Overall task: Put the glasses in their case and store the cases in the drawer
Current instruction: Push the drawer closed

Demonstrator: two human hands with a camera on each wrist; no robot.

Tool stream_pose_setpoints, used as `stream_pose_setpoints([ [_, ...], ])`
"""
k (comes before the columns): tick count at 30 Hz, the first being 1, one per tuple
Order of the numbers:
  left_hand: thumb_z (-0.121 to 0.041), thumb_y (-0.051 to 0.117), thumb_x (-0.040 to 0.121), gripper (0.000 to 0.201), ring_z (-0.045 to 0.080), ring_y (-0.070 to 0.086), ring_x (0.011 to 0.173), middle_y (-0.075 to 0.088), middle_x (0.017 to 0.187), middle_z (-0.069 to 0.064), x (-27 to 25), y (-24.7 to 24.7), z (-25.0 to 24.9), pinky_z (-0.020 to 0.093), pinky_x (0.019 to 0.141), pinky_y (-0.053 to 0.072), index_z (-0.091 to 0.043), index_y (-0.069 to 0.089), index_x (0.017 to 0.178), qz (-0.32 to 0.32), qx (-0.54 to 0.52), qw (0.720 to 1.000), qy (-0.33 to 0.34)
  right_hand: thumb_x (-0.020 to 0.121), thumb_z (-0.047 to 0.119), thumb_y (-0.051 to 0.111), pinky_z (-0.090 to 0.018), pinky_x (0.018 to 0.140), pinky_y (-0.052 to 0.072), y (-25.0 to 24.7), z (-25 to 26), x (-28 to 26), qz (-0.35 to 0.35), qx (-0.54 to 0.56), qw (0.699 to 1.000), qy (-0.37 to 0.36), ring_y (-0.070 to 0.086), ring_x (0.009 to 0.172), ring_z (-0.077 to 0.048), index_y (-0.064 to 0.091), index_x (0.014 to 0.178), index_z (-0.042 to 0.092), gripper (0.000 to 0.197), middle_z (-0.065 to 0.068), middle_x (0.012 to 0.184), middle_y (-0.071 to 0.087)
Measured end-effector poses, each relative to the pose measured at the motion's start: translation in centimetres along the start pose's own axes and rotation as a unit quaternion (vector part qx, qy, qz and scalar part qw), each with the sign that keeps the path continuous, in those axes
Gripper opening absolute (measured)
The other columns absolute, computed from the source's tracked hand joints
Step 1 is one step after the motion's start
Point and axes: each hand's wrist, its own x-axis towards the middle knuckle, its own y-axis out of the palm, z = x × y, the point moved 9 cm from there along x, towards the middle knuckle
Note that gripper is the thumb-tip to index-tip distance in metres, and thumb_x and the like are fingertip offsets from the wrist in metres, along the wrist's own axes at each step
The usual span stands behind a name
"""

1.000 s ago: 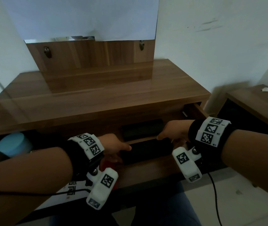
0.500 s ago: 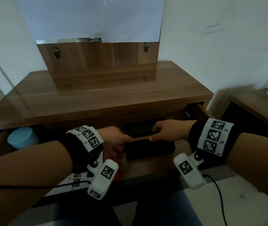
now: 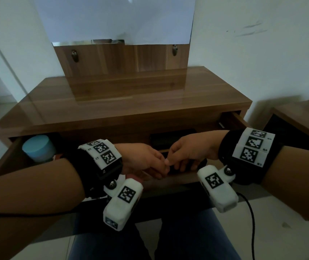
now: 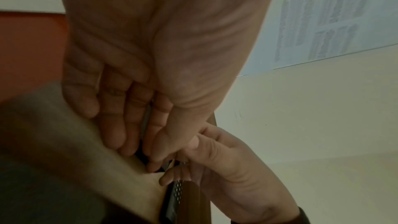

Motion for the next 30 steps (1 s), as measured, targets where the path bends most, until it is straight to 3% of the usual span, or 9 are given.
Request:
stream_pose_setpoints([
  [2, -0.015, 0.067, 0.085, 0.006, 0.014, 0.060, 0.089, 0.067, 0.094, 0.003, -0.4, 1.2, 0.5, 0.026, 0.077, 0.045, -0.020, 0.067, 0.082, 0.032, -0.007, 0.999, 0.002, 0.085, 0.034, 0.069, -0.021, 0.061, 0.047, 0.9, -0.3, -0.3, 0.025, -0.013, 1.000, -0.001, 0.061, 0.072, -0.008, 0.064, 0.094, 0.022, 0.015, 0.004, 0.083, 0.064],
  [3, -0.015, 0.068, 0.084, 0.004, 0.015, 0.060, 0.087, 0.066, 0.093, 0.004, -0.7, 1.9, 0.7, 0.026, 0.078, 0.046, -0.019, 0.067, 0.085, 0.052, -0.009, 0.999, 0.004, 0.082, 0.032, 0.072, -0.020, 0.063, 0.048, 1.4, -0.4, -0.4, 0.039, -0.021, 0.999, -0.004, 0.061, 0.074, -0.008, 0.064, 0.097, 0.021, 0.020, 0.004, 0.085, 0.065],
  [7, -0.007, 0.068, 0.085, 0.013, 0.006, 0.067, 0.068, 0.069, 0.082, -0.002, -1.3, 3.5, 1.3, 0.018, 0.062, 0.053, -0.017, 0.068, 0.093, 0.098, 0.003, 0.995, 0.010, 0.070, 0.019, 0.083, -0.039, 0.091, 0.051, 3.2, -1.1, -0.7, 0.070, -0.048, 0.996, -0.011, 0.061, 0.096, -0.020, 0.061, 0.111, 0.024, 0.046, 0.002, 0.099, 0.065],
  [10, -0.007, 0.070, 0.083, 0.016, 0.008, 0.066, 0.075, 0.069, 0.086, -0.002, -1.4, 3.8, 1.4, 0.019, 0.068, 0.054, -0.018, 0.068, 0.095, 0.099, 0.010, 0.995, 0.018, 0.071, 0.015, 0.082, -0.044, 0.101, 0.049, 3.8, -1.0, -0.8, 0.065, -0.056, 0.996, -0.030, 0.061, 0.102, -0.020, 0.060, 0.113, 0.024, 0.048, 0.001, 0.104, 0.064],
  [14, -0.007, 0.072, 0.081, 0.016, 0.012, 0.065, 0.080, 0.069, 0.088, 0.000, -1.2, 3.5, 1.3, 0.023, 0.076, 0.053, -0.018, 0.069, 0.093, 0.085, 0.005, 0.996, 0.029, 0.072, 0.016, 0.081, -0.046, 0.102, 0.048, 3.8, -0.8, -0.9, 0.068, -0.044, 0.996, -0.047, 0.062, 0.096, -0.018, 0.060, 0.117, 0.018, 0.049, 0.000, 0.099, 0.066],
  [21, -0.007, 0.072, 0.082, 0.017, 0.011, 0.066, 0.080, 0.070, 0.088, -0.001, -0.9, 2.8, 0.8, 0.021, 0.075, 0.054, -0.019, 0.069, 0.093, 0.081, 0.008, 0.996, 0.036, 0.074, 0.013, 0.080, -0.048, 0.103, 0.046, 3.5, -0.7, -0.3, 0.078, -0.018, 0.995, -0.058, 0.062, 0.094, -0.019, 0.062, 0.106, 0.020, 0.038, 0.002, 0.091, 0.068],
  [30, -0.010, 0.074, 0.080, 0.017, 0.015, 0.064, 0.086, 0.069, 0.089, 0.000, -0.2, 0.8, 0.2, 0.030, 0.086, 0.050, -0.018, 0.069, 0.094, 0.039, 0.022, 0.997, 0.059, 0.075, 0.017, 0.080, -0.039, 0.097, 0.049, 1.6, -0.6, 0.8, 0.035, 0.001, 0.997, -0.075, 0.063, 0.090, -0.016, 0.065, 0.109, 0.017, 0.037, 0.001, 0.092, 0.067],
])
